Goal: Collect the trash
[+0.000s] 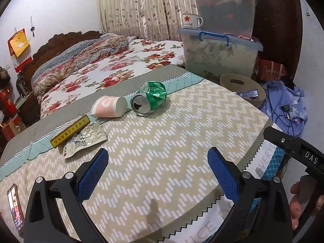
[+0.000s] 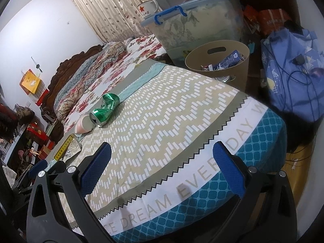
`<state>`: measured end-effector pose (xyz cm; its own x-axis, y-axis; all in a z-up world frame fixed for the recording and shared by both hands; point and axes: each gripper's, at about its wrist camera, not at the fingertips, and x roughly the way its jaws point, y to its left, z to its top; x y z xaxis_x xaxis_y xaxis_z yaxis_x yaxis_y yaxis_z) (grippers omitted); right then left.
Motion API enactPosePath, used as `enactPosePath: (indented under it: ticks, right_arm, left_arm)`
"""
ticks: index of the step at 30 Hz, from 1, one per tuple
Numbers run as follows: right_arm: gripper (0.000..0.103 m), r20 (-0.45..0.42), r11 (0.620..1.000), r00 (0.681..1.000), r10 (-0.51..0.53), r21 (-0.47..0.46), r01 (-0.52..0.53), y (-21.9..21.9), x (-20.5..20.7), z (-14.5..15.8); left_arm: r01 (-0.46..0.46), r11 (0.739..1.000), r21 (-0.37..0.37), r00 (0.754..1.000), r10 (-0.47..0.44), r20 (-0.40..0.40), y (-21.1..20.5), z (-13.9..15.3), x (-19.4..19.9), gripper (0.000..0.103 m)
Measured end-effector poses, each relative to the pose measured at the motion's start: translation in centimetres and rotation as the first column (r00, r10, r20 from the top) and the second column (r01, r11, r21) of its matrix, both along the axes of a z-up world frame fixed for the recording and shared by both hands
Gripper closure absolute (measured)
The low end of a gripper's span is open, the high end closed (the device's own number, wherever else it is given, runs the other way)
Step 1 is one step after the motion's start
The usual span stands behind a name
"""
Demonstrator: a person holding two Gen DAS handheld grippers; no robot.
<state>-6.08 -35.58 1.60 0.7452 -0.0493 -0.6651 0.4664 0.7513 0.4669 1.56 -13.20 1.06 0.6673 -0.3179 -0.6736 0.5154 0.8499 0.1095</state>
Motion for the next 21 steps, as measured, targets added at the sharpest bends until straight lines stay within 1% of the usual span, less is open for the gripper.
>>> enactPosePath:
  ticks: [5,21]
  right_arm:
    - [0.004,-0.006,1.000,1.000,-0.004,0.011,0.004,-0.09,-0.04,-0.26]
    - [0.004,-0.009,1.000,1.000,0.002,0.013,-0.001,0.11,0.16,-0.67]
  left_arm:
    - [0.019,1.000,-0.001,1.000,-0.019,0.001,-0.30,-0.04,-0.30,0.009]
    - [-0.001,1.000,0.011,1.000,0.001,0.002,-0.08,-0.45,0.04,0.009]
